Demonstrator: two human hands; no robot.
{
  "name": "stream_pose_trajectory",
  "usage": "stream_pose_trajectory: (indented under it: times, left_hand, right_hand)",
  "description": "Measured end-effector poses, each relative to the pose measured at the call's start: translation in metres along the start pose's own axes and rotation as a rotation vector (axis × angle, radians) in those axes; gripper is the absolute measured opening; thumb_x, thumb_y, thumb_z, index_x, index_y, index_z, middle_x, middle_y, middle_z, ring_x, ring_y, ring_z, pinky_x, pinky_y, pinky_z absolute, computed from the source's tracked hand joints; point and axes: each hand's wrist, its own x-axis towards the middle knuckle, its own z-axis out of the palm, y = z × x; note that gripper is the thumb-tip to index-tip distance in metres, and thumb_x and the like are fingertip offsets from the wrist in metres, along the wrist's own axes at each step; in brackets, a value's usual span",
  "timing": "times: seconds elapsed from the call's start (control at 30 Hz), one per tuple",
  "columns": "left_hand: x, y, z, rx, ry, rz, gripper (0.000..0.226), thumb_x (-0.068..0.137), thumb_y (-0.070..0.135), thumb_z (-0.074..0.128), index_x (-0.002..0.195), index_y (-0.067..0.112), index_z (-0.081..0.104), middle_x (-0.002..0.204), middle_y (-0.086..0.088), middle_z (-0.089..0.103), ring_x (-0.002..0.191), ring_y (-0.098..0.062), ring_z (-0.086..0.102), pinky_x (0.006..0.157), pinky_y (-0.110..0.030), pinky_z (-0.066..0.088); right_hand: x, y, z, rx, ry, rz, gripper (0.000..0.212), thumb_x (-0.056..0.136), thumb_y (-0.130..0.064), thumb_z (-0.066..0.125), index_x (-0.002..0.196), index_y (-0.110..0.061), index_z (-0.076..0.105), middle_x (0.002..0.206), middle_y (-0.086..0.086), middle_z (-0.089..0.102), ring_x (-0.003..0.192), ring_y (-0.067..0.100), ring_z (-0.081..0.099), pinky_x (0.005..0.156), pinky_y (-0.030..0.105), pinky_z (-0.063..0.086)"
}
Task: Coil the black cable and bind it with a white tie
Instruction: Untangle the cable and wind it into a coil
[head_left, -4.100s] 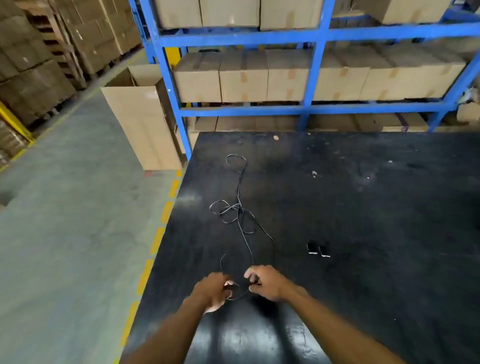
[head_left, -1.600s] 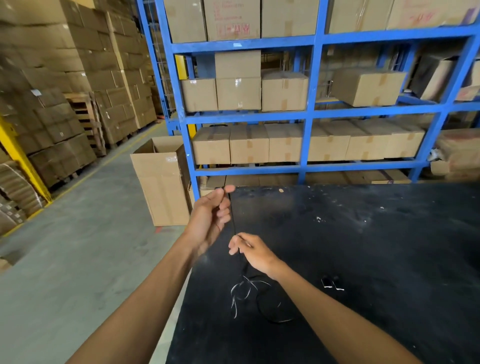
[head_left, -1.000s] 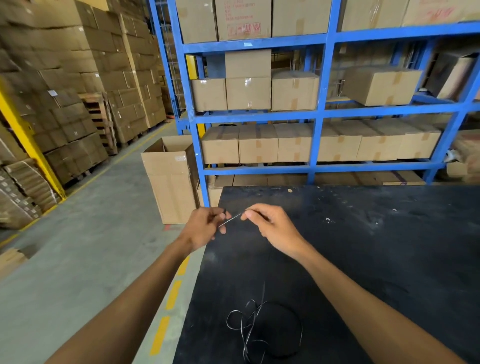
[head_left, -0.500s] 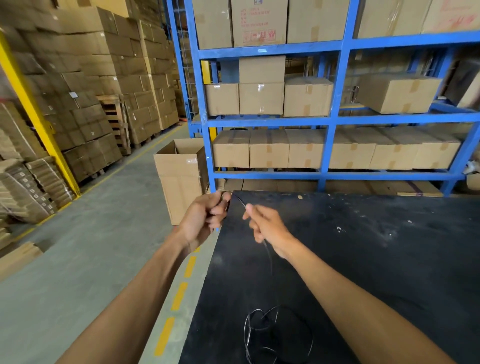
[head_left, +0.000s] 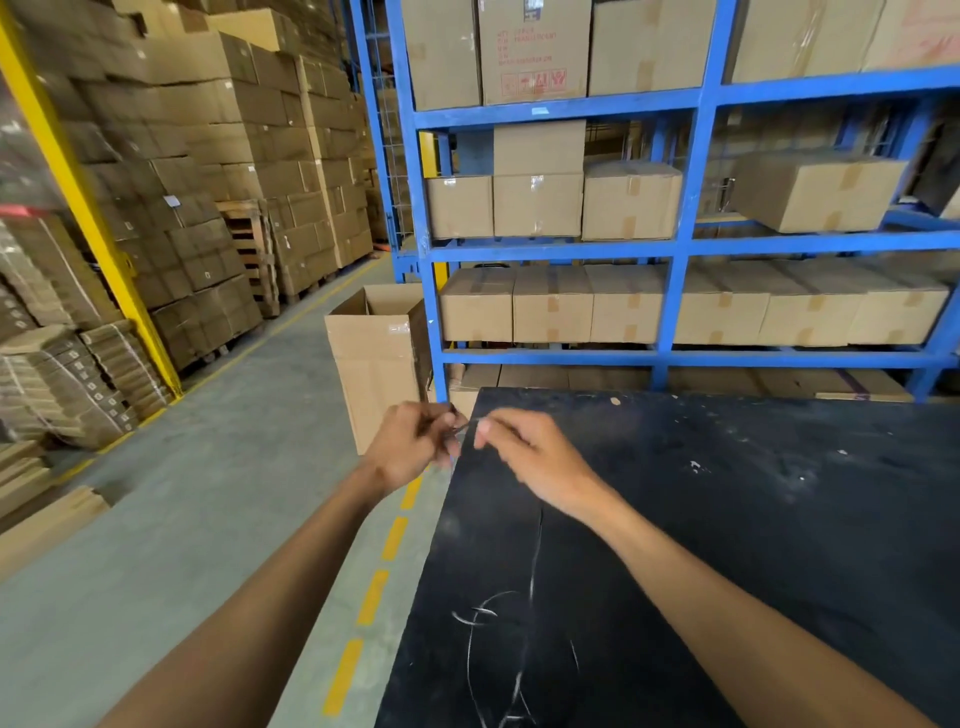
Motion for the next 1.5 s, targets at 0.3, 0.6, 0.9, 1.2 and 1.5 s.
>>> stream_pose_trajectory:
  times: [0.3,0.6,0.9,1.2,1.5]
  left_hand:
    - [-0.009,0.039,-0.021,-0.759,-0.264,-0.193,0.039,0.097,0.022,0.04,0.067,0.018,0.064,0.046,0.013,0.026,0.039,-0.004,0.018,0.034,-0.016,0.018]
    - [0.019,0.057,-0.035,-0.816,0.26,0.151,0.025,0.1,0.008,0.045,0.097,0.003,0.069,0.084,-0.005,0.071,0.079,-0.01,0.061,0.074,-0.026,0.05]
    - [-0.011,0.0,-0.022,0.009,-0.198,-0.054,0.033,0.101,0.009,0.043,0.084,0.01,0.072,0.062,-0.006,0.066,0.052,-0.009,0.055,0.064,-0.026,0.049]
    - [-0.008,0.045,-0.039,-1.06,-0.268,-0.029,0.035,0.096,0.019,0.034,0.08,0.01,0.064,0.05,0.008,0.035,0.043,-0.008,0.03,0.043,-0.02,0.033]
    - [0.016,0.024,-0.04,-0.452,0.362,0.139,0.022,0.1,0.006,0.043,0.091,0.0,0.063,0.074,-0.005,0.066,0.063,-0.013,0.058,0.067,-0.028,0.054]
  right_hand:
    - [0.031,0.007,-0.007,0.08,0.186,0.181,0.019,0.1,-0.029,0.054,0.084,-0.024,0.063,0.069,-0.011,0.055,0.05,-0.003,0.048,0.053,0.016,0.034]
    - [-0.018,0.023,0.058,0.302,-0.269,0.285,0.04,0.105,-0.039,0.04,0.078,-0.017,0.059,0.056,-0.003,0.032,0.044,0.013,0.032,0.045,0.023,0.032]
    - [0.013,-0.018,0.004,-0.109,0.145,0.027,0.022,0.099,-0.022,0.054,0.081,-0.026,0.065,0.065,-0.015,0.06,0.061,-0.005,0.051,0.059,0.01,0.038]
    - [0.023,-0.004,0.023,0.198,0.156,0.247,0.026,0.104,-0.033,0.045,0.087,-0.015,0.055,0.062,-0.003,0.037,0.044,0.003,0.03,0.04,0.016,0.026]
    - [-0.027,-0.002,0.057,0.245,-0.171,0.222,0.022,0.105,-0.021,0.046,0.09,-0.01,0.058,0.052,-0.009,0.032,0.042,0.008,0.029,0.044,0.023,0.029]
